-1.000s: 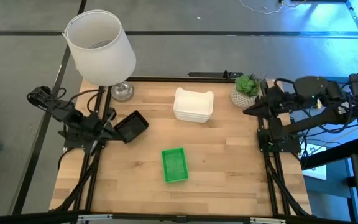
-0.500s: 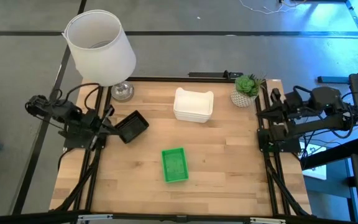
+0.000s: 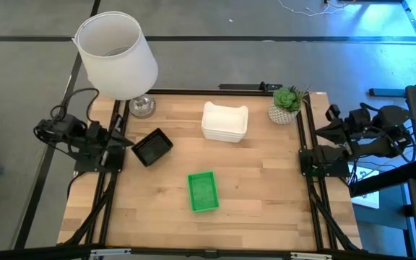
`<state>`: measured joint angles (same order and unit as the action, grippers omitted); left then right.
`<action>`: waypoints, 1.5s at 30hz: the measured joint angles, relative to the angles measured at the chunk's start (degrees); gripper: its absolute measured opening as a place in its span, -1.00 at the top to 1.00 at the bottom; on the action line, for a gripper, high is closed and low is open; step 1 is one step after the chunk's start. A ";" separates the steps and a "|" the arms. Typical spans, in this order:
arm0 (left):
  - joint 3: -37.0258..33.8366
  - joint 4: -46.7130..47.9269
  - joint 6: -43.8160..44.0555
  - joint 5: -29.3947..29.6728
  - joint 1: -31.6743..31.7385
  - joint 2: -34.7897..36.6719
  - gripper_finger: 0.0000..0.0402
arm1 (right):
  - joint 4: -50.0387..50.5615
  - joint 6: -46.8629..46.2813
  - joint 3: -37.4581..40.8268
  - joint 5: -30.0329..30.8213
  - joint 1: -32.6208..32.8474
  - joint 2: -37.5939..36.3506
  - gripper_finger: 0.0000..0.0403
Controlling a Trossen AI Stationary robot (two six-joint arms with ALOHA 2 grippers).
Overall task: Stack baskets by color
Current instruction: Return to Home Position
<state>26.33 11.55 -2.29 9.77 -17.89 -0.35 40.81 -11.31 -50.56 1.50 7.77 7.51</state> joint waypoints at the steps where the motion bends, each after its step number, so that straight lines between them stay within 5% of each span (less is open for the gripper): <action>1: 0.03 -0.44 0.04 0.27 -0.02 0.01 1.00 | 0.28 0.51 0.89 0.21 0.00 -1.23 1.00; 5: -0.48 0.51 -0.30 1.90 -0.02 0.12 1.00 | -0.54 1.98 5.32 1.94 0.00 -7.12 1.00; 13: -4.05 -1.53 -1.71 7.71 0.00 0.14 1.00 | -3.00 10.22 12.81 4.27 0.00 -6.88 1.00; 24: -12.33 -9.64 -4.07 8.76 0.00 0.16 1.00 | -24.10 17.73 28.83 3.42 0.00 -7.23 1.00; 38: -25.87 -19.43 -1.85 12.75 -0.02 0.18 1.00 | -37.00 15.21 43.69 1.91 -0.01 -7.20 1.00; 45: -25.88 -17.47 -2.35 12.93 -0.02 0.17 1.00 | -42.74 16.84 50.16 0.94 -0.07 -7.17 1.00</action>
<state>0.45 -5.92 -4.64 22.70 -17.91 -0.17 -1.93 5.54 -0.40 2.43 7.70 0.34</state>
